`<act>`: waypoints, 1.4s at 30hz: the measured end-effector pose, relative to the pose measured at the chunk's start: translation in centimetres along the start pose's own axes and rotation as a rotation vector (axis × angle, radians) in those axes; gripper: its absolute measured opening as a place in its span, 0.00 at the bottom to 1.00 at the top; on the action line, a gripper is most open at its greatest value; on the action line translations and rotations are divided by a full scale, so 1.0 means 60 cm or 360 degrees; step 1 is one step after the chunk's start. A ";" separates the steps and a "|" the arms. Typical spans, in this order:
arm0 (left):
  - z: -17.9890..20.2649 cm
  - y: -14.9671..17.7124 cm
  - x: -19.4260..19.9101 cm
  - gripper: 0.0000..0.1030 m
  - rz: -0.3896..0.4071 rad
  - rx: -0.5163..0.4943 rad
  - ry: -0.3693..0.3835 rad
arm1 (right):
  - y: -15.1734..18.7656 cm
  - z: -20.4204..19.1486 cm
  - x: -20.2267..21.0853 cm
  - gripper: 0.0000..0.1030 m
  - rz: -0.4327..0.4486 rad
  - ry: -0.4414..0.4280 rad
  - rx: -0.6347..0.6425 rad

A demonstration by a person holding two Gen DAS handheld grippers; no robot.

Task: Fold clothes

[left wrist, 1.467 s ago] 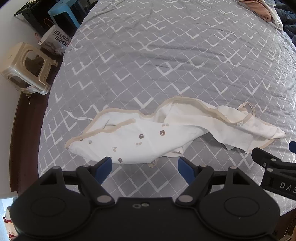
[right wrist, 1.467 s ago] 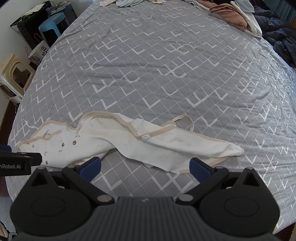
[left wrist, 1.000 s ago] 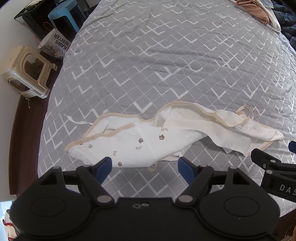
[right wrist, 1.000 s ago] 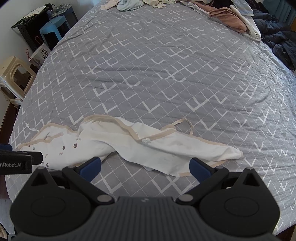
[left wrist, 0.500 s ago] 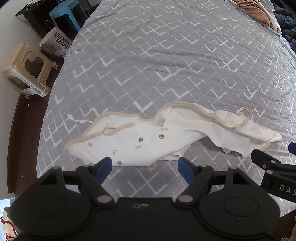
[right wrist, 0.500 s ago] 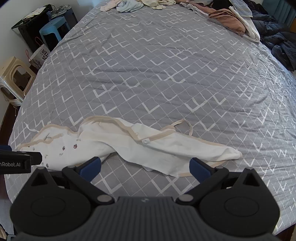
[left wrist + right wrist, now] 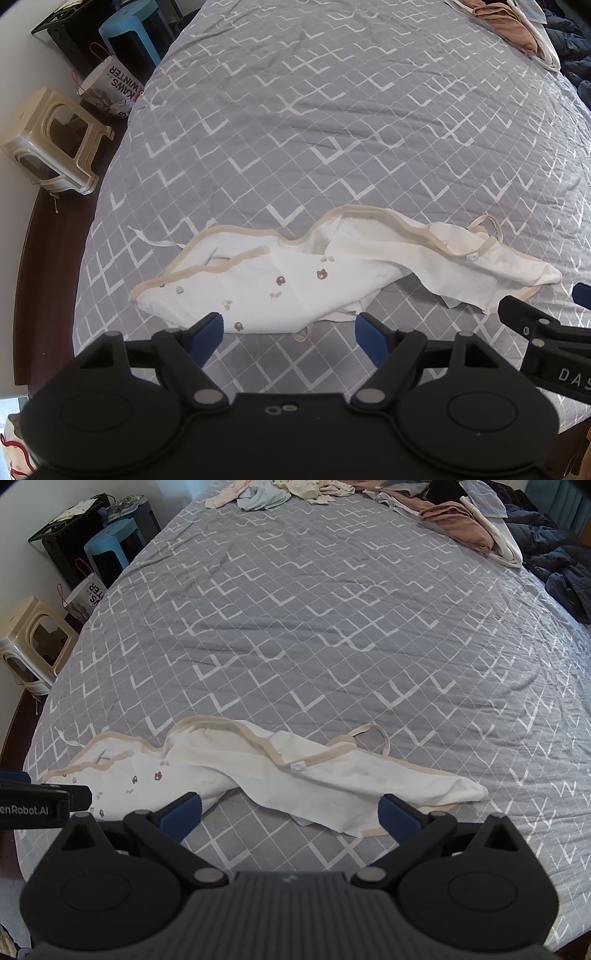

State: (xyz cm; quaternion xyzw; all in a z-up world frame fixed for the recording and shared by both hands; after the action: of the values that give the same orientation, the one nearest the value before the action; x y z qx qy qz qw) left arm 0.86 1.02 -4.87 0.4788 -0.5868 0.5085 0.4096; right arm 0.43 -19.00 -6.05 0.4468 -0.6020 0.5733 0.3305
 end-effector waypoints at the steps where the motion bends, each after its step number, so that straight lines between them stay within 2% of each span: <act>1: 0.000 -0.002 0.000 0.77 -0.0002 -0.0001 -0.0003 | 0.000 0.000 -0.001 1.00 -0.0004 -0.0004 -0.0005; 42: -0.002 -0.002 -0.001 0.77 -0.0003 -0.0014 -0.0005 | 0.011 0.007 -0.002 1.00 -0.0006 0.0016 -0.0025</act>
State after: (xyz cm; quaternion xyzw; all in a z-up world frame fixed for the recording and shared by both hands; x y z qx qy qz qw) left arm 1.00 1.17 -4.87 0.4785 -0.5892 0.5048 0.4112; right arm -0.06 -19.44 -6.49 0.4423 -0.6040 0.5702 0.3382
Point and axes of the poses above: each gripper's, at about its wrist camera, not at the fingertips, and x roughly against the way its jaws point, z to its right, y to its underside, the point moved 6 cm from there along -x, roughly the way its jaws point, and after that the axes turned 4 degrees about -y, right-handed, at the moved point
